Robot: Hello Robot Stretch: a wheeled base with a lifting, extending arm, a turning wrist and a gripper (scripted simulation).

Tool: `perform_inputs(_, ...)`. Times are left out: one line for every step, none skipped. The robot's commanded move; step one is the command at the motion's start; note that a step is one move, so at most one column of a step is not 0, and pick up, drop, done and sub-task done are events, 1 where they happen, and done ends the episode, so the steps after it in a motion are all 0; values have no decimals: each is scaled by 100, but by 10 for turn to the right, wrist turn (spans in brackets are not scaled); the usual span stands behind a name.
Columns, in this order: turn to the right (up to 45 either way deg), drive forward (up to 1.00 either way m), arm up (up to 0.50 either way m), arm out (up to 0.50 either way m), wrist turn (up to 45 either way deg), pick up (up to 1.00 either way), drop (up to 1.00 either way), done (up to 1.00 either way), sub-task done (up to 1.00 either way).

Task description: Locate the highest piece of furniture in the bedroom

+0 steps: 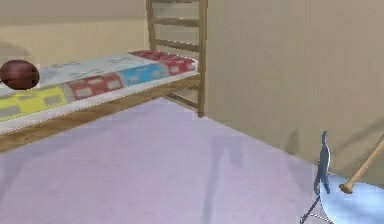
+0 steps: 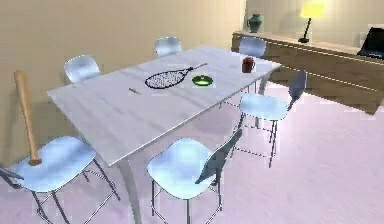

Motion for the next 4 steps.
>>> perform_inputs(0, 100, 0, 0, 0, 0, 0, 0, 0)
perform_inputs(0, 5, 0, 0, 0, 0, 0, 0, 0)
perform_inputs(420, 0, 0, 0, 0, 0, 0, 0, 0)
perform_inputs(0, 65, 0, 0, 0, 0, 0, 0, 0)
